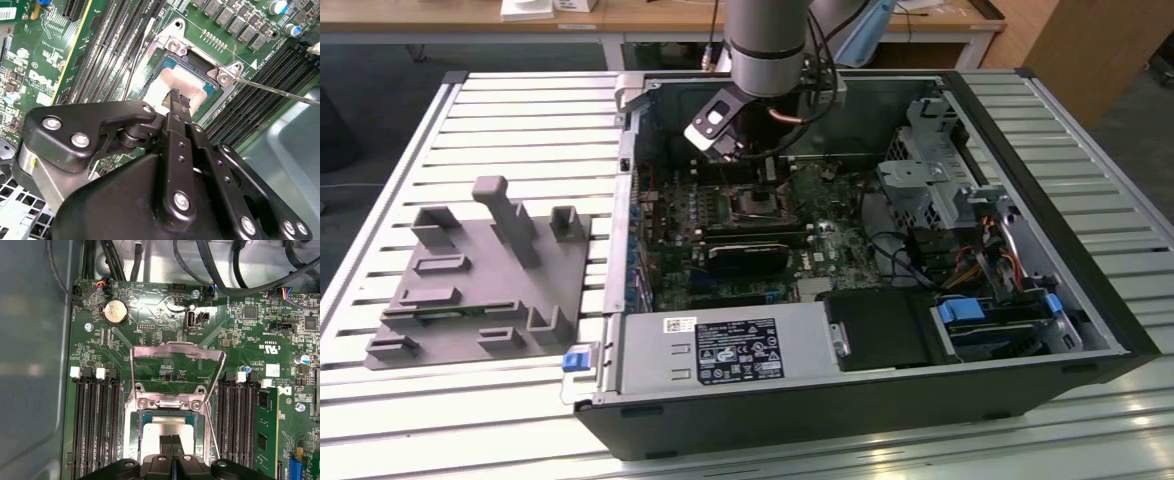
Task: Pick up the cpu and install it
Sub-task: 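Place the cpu into insertion slot, then close the cpu cover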
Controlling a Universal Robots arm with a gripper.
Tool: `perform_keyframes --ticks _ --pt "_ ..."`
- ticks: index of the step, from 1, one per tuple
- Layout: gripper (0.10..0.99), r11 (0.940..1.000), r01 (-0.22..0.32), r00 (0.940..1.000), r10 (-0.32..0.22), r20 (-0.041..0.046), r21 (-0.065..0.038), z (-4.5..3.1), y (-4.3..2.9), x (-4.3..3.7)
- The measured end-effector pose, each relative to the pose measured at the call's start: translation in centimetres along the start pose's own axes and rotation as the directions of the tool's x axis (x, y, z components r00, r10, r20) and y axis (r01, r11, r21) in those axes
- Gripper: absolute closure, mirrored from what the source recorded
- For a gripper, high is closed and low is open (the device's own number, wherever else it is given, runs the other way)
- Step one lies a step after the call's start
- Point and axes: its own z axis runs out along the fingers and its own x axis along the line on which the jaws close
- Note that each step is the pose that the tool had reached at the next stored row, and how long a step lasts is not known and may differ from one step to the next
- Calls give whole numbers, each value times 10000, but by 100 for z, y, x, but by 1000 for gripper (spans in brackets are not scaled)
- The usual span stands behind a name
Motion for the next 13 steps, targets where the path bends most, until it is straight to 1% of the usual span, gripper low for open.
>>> perform_keyframes --ticks 13 --pt "980 10000 0 10000 0 1 1 -27 1 -1"
